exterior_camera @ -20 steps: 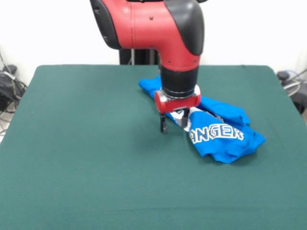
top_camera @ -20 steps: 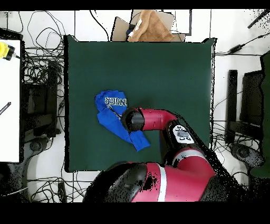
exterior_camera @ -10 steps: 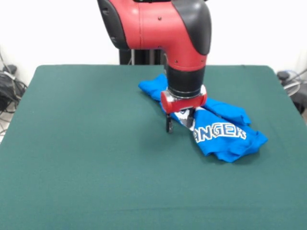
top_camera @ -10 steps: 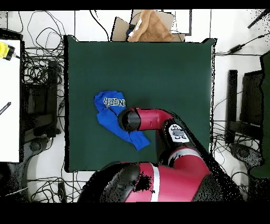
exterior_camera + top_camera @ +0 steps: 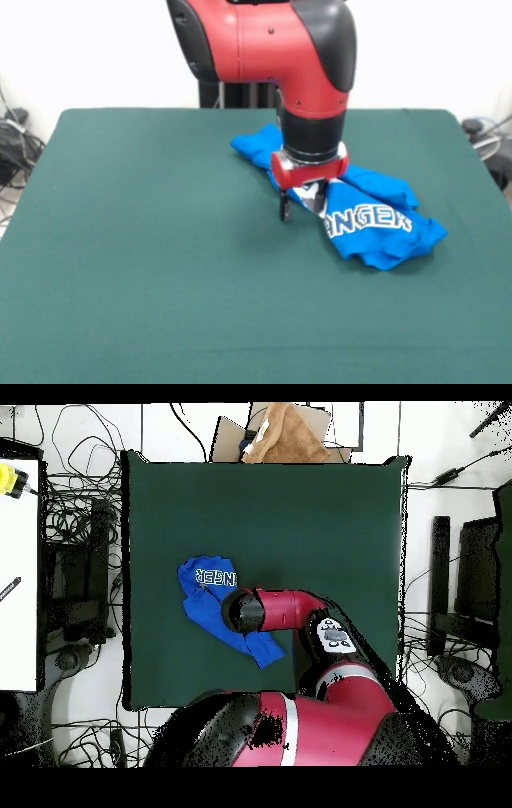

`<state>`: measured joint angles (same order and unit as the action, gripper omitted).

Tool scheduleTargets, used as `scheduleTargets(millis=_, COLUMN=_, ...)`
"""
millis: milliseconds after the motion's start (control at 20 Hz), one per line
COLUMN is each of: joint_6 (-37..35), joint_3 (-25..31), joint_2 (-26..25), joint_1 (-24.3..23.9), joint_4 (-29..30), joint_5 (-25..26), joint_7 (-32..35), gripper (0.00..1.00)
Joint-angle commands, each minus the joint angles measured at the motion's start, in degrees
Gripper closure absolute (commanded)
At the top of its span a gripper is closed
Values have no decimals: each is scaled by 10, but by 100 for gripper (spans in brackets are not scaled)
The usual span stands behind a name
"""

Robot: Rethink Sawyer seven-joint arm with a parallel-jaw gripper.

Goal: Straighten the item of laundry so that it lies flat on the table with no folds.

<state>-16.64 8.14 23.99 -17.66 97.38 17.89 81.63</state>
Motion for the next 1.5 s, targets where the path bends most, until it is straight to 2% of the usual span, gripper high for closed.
scheduleTargets(millis=50, joint_6=10, joint_3=23, joint_2=-12, joint_1=18, joint_4=25, joint_5=-22, joint_7=108, gripper=0)
scheduleTargets(millis=250, joint_6=-10, joint_3=17, joint_2=-3, joint_1=24, joint_4=38, joint_5=-39, joint_7=121, gripper=0)
scheduleTargets(millis=500, joint_6=16, joint_3=19, joint_2=-16, joint_1=18, joint_4=42, joint_5=-34, joint_7=115, gripper=0)
scheduleTargets(millis=800, joint_6=0, joint_3=26, joint_2=-16, joint_1=18, joint_4=38, joint_5=-35, joint_7=104, gripper=0)
scheduleTargets(millis=1500, joint_6=2, joint_3=4, joint_2=-14, joint_1=35, joint_4=39, joint_5=-34, joint_7=117, gripper=0)
